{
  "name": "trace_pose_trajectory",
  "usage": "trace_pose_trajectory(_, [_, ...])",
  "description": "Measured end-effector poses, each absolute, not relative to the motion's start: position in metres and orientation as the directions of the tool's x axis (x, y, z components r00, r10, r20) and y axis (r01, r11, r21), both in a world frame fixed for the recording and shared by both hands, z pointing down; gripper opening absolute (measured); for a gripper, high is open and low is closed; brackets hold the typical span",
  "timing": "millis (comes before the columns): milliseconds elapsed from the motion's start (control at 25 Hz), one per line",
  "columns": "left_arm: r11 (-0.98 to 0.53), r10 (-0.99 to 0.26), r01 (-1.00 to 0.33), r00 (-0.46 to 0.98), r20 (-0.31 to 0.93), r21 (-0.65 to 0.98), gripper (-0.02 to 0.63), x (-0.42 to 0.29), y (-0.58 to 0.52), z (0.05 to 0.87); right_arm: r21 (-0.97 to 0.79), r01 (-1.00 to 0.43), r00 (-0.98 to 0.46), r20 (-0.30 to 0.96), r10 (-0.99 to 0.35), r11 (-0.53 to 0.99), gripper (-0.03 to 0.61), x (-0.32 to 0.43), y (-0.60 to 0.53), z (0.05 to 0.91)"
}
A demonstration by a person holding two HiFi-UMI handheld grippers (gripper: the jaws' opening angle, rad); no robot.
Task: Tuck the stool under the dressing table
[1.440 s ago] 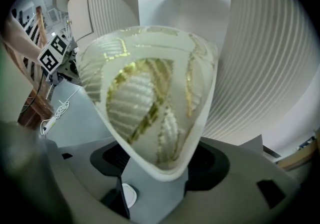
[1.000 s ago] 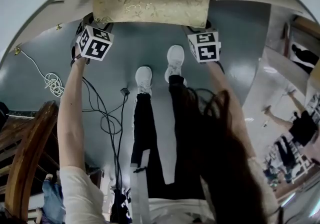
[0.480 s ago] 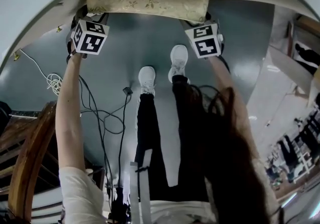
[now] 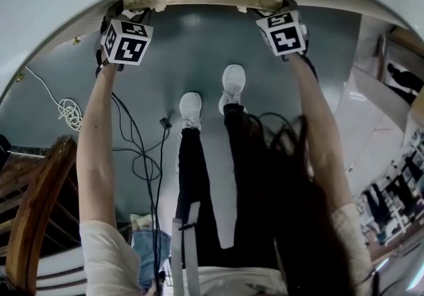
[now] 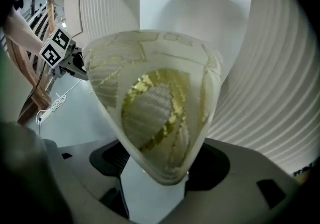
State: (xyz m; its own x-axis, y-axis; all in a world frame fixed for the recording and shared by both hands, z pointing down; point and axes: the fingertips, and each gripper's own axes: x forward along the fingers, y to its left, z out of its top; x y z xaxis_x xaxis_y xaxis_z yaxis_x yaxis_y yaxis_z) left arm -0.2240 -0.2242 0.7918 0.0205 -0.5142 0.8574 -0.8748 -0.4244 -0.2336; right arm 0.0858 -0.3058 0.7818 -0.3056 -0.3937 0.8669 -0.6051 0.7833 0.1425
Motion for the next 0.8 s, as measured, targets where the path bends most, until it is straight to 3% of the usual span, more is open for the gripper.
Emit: trace_pose_trajectory(800, [-0.34,-0.504,-0.91,-0.036,0.863,-0.236,0.246,-0.224,-0.236,0.793,0.174,-0.646,-0.298,0.839,-0.455,0.743,0.322,0.084,-0.325,0.782])
